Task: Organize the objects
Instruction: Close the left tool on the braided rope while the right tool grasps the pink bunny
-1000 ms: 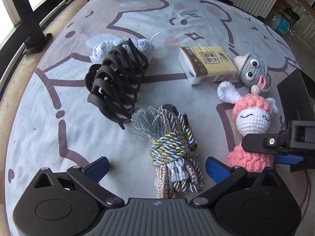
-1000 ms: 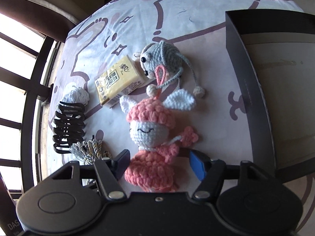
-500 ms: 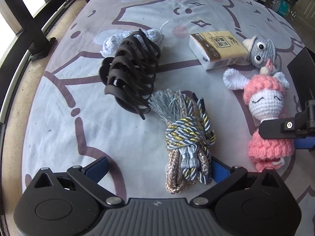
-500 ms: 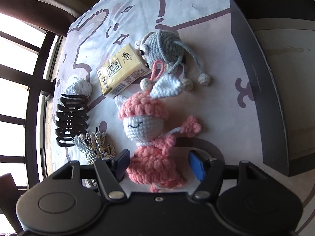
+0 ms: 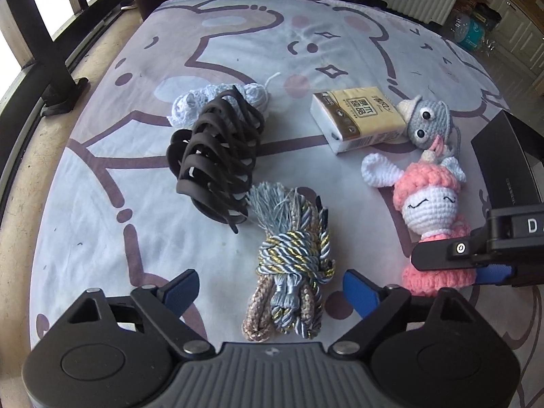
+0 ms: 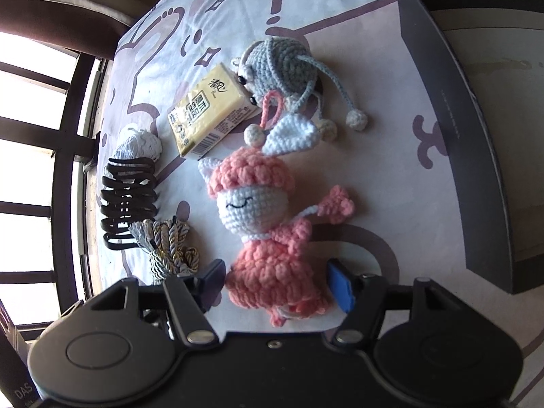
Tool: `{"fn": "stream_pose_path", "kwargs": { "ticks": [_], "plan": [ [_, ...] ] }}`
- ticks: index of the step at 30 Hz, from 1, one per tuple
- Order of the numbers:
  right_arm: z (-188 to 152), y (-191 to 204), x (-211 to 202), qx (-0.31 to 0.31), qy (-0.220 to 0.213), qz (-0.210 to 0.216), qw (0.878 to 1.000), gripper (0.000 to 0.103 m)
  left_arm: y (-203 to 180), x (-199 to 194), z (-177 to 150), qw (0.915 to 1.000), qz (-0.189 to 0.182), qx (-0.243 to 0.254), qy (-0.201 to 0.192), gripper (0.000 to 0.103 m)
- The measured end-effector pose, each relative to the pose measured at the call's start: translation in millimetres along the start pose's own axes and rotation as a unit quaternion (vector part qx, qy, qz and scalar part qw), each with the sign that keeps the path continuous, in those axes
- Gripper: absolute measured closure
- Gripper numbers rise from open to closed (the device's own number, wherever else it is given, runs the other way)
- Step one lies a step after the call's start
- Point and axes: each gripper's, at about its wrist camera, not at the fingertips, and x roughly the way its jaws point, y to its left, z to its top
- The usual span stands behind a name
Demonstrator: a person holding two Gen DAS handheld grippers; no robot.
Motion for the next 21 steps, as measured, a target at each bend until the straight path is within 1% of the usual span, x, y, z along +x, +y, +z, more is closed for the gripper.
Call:
{"fn": "stream_pose_path", "kwargs": {
  "ticks": [4, 6, 11, 13, 18, 21],
  "plan": [
    [4.1, -8.2, 0.5, 0.040, -0.004, 0.015, 0.999, 0.036, -1.6, 4.4, 2.9, 1.0000, -0.001, 0.002, 0.001, 0.023],
    [5.7, -8.7, 0.2, 0.040, -0.010, 0.018, 0.999, 0.036, -1.4, 5.0, 4.2, 1.0000, 0.000, 0.002, -0.001, 0.025],
    [5.8, -0.9, 0.2, 0.002, -0.027, 0.003, 1.000, 0.039, 0.5, 6.1, 7.5, 0.9999, -0.008, -0.007, -0.001, 0.032],
    [7.1, 2.8, 0.6, -0.018, -0.032, -0.009, 0.999, 0.046, 0.1, 7.2, 7.6, 0.9999, -0.007, -0.007, -0.001, 0.032],
    [8.2, 9.2, 2.1, -0.063, -0.031, -0.015, 0.997, 0.054, -1.0, 8.1, 7.8, 1.0000, -0.006, -0.002, 0.000, 0.032],
    [6.8, 10.4, 1.3, -0.081, -0.031, -0.009, 0.996, 0.058, -1.3, 8.1, 7.6, 1.0000, -0.006, -0.001, 0.000, 0.032]
  ]
}}
